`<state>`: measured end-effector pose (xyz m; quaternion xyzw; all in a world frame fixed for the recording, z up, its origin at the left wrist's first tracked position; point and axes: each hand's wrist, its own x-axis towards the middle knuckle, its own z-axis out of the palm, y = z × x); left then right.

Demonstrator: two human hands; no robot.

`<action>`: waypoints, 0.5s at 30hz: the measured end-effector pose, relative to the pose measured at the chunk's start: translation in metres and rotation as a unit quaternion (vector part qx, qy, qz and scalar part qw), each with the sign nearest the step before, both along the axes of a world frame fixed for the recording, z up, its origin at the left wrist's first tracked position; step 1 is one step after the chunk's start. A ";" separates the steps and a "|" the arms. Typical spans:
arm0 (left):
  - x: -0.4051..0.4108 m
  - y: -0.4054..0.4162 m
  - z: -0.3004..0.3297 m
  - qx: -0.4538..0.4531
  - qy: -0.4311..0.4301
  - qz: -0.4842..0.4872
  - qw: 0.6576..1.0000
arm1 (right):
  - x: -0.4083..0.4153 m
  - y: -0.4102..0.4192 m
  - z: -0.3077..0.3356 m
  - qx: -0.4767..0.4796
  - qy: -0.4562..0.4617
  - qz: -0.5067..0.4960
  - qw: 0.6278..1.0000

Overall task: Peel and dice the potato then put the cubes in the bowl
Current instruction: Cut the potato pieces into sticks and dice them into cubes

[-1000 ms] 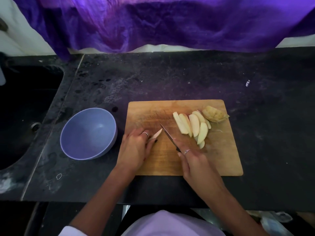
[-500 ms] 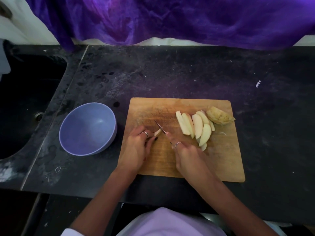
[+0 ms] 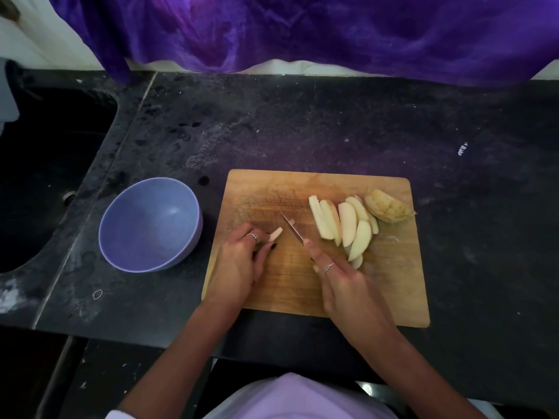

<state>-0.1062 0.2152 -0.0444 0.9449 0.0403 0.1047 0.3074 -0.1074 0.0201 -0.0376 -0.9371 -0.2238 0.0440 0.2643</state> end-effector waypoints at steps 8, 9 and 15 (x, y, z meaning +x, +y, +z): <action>-0.001 0.001 -0.001 0.003 0.003 0.001 1.000 | 0.001 0.006 -0.001 -0.034 -0.049 0.011 0.998; 0.000 0.001 -0.001 0.002 0.003 0.001 1.000 | 0.002 0.006 -0.001 -0.024 -0.043 0.017 0.999; 0.000 0.000 -0.002 -0.005 -0.004 0.005 1.000 | 0.009 0.013 0.003 -0.013 -0.034 0.024 0.999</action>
